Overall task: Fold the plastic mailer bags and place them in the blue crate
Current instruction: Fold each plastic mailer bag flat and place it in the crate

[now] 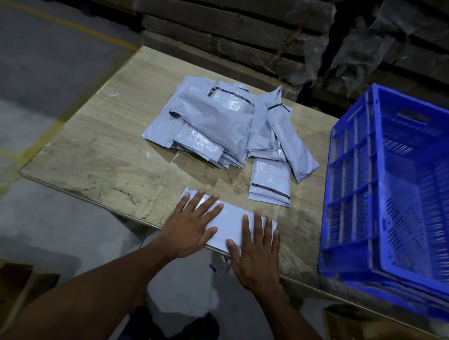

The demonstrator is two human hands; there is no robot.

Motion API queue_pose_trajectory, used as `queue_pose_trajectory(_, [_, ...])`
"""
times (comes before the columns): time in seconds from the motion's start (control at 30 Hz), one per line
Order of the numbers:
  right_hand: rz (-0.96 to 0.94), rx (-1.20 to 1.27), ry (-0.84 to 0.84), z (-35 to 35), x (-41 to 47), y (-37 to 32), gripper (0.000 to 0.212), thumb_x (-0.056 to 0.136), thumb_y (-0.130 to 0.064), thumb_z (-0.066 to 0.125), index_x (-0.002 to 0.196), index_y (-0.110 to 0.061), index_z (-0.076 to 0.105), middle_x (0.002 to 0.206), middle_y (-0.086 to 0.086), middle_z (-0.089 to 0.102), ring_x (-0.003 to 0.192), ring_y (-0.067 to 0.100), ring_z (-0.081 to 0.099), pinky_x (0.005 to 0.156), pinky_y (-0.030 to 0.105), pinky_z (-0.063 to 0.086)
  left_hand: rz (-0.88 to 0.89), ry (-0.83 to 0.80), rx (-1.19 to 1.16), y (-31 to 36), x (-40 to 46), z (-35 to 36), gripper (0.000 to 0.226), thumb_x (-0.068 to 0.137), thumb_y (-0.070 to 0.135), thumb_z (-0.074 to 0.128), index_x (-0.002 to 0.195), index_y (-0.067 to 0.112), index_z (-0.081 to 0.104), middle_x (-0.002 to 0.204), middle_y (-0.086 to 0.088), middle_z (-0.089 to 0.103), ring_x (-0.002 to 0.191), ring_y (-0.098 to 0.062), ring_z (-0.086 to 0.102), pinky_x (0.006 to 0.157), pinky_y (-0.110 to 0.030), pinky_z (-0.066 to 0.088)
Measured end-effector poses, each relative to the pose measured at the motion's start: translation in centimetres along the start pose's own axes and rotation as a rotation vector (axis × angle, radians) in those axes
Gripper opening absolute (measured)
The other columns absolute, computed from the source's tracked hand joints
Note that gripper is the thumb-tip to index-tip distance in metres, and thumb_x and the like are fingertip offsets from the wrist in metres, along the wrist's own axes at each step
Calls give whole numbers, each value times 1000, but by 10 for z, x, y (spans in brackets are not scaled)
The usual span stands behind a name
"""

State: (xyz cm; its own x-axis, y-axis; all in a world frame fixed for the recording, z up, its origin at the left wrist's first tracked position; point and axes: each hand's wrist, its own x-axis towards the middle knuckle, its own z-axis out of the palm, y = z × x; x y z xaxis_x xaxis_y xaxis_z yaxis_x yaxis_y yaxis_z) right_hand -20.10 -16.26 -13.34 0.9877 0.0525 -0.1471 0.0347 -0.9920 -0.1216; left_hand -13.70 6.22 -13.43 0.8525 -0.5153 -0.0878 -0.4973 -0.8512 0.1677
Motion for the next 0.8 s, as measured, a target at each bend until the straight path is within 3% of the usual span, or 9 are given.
queue_pose_trajectory(0.13, [-53, -33, -53, -6, 12, 11, 76, 101, -70, 12, 162, -27, 1, 168, 2, -16, 154, 29, -16, 124, 56, 2, -148, 3, -32, -16, -1, -6, 80, 102, 60, -9, 165, 20, 19, 173, 2, 8, 160, -27, 4, 127, -52, 12])
queue_pose_trajectory(0.23, [-69, -32, -66, -12, 11, 12, 75, 100, -69, 7, 162, -27, 0, 168, 2, -15, 154, 28, -16, 123, 56, -3, -229, -38, -23, -11, -1, -8, 77, 101, 57, -5, 164, 14, 5, 171, -2, -4, 160, -27, -4, 128, -55, 0])
queue_pose_trajectory(0.3, [-52, -2, 0, -19, 13, 1, 71, 103, -61, 9, 161, -19, 11, 169, 6, -1, 155, 30, -4, 123, 54, -5, -194, 8, 17, -3, 6, -11, 71, 105, 48, 8, 162, 6, 18, 169, -11, 13, 159, -30, 11, 127, -54, 2])
queue_pose_trajectory(0.4, [-164, 36, 72, -24, 26, -32, 63, 106, -44, 18, 156, -10, 33, 165, 9, 26, 153, 31, 18, 121, 52, 5, 29, 45, 25, 3, 17, -7, 59, 107, 33, 22, 154, 2, 41, 161, -16, 41, 153, -30, 30, 124, -46, 15])
queue_pose_trajectory(0.5, [-196, 43, 1, -14, 36, -49, 61, 106, -42, 15, 160, -15, 21, 168, 2, 18, 156, 24, 2, 123, 54, 5, 41, 28, 23, -1, 14, 0, 59, 109, 35, 20, 159, 8, 36, 166, -9, 33, 157, -27, 23, 126, -45, 18])
queue_pose_trajectory(0.67, [-116, 7, 42, -5, 23, -24, 61, 106, -54, 18, 160, -25, 22, 168, -2, 17, 155, 26, 10, 122, 57, 13, 7, 18, 104, -4, 8, 2, 62, 108, 45, 20, 165, 19, 23, 172, 0, 17, 160, -29, 9, 126, -51, 16])
queue_pose_trajectory(0.8, [-16, -21, -21, -7, 10, 10, 70, 101, -67, 14, 161, -31, 5, 170, -1, -4, 155, 31, -3, 123, 54, 5, -17, 17, 95, -4, 9, 2, 63, 107, 48, 20, 164, 23, 26, 172, -2, 19, 159, -34, 9, 126, -55, 15])
